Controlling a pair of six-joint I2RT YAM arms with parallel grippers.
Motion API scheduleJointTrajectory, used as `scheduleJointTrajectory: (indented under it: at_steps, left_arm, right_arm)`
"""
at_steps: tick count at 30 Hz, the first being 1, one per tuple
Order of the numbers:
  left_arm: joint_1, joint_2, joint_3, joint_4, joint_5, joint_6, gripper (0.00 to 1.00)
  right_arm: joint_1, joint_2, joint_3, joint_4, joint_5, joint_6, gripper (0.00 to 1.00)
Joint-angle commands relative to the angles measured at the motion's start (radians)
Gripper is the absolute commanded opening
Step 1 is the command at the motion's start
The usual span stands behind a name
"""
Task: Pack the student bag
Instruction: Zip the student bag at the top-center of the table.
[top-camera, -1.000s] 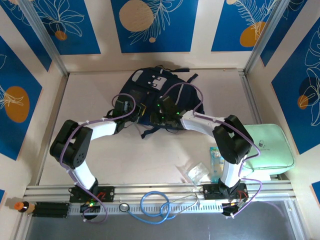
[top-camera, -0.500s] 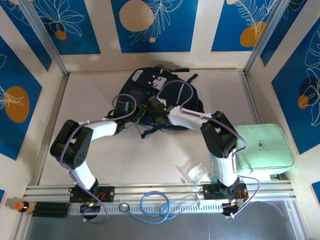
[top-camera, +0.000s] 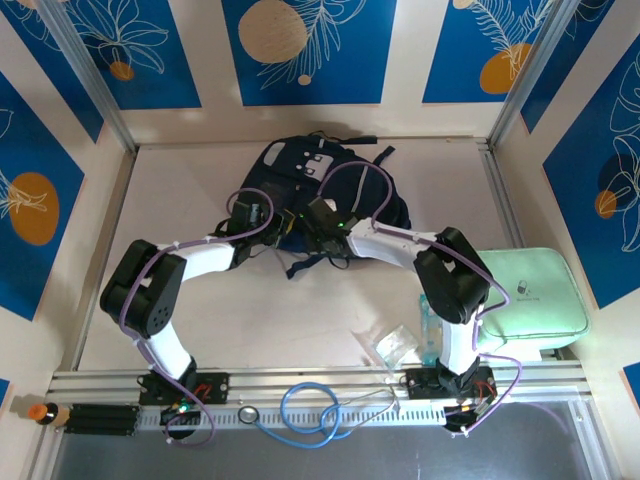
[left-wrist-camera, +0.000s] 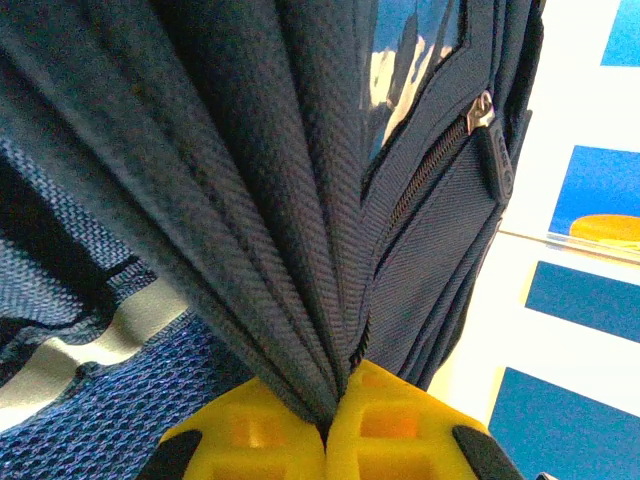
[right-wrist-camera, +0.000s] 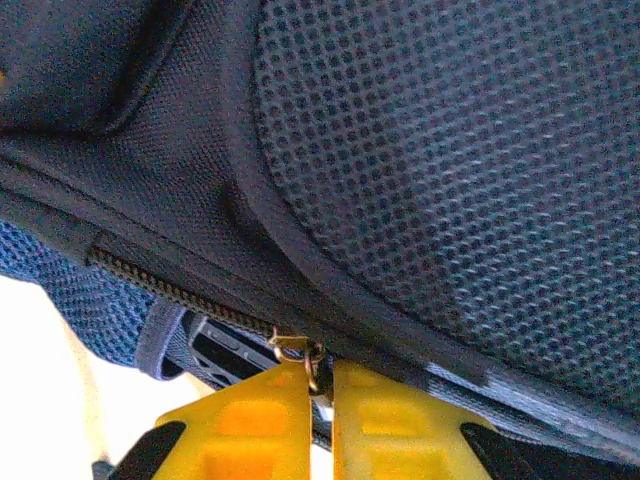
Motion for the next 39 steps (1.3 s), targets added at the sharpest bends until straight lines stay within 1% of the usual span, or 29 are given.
scheduleJointTrajectory:
  at_steps: [1,4,7,10,14,16,18,21,27,31,35,39]
  left_arm:
    - [0.022,-0.026,0.014,-0.004,0.042,0.031,0.00]
    - [0.022,-0.025,0.020,-0.010,0.048,0.036,0.00]
    - [0.021,-0.022,0.020,-0.003,0.051,0.030,0.00]
    - [0.021,-0.024,0.020,-0.002,0.054,0.025,0.00]
    - [0.019,-0.030,0.021,-0.006,0.054,0.025,0.00]
    - [0.019,-0.031,0.020,-0.008,0.054,0.028,0.00]
    - [0.021,-0.031,0.022,-0.012,0.051,0.030,0.00]
    - [0.033,-0.026,0.025,-0.014,0.047,0.041,0.00]
    - [0.094,-0.013,0.016,-0.019,0.046,0.069,0.00]
    - [0.123,-0.006,0.018,-0.022,0.052,0.083,0.00]
    - [0.131,0.005,0.025,-0.019,0.060,0.085,0.00]
    - [0.143,0.013,0.028,-0.022,0.065,0.094,0.00]
  right_arm:
    - [-0.049,-0.046,-0.071,-0.024,0.045,-0.060,0.09]
    - [-0.050,-0.051,-0.077,0.002,0.024,-0.098,0.10]
    - [-0.047,-0.010,-0.029,0.006,0.005,-0.117,0.17]
    - [-0.041,0.042,0.025,0.006,0.023,-0.114,0.23]
    - [-0.042,0.088,0.069,0.026,0.041,-0.111,0.24]
    - [-0.041,0.103,0.088,0.023,0.062,-0.111,0.23]
    - [-0.039,0.105,0.095,0.014,0.082,-0.106,0.20]
    - [-0.041,0.077,0.062,0.014,0.079,-0.119,0.14]
    - [-0.062,-0.045,-0.109,0.024,0.078,-0.181,0.13]
    - [-0.078,-0.127,-0.195,0.028,0.106,-0.205,0.14]
    - [-0.095,-0.158,-0.221,0.024,0.129,-0.190,0.13]
    - [-0.117,-0.156,-0.206,-0.012,0.174,-0.119,0.10]
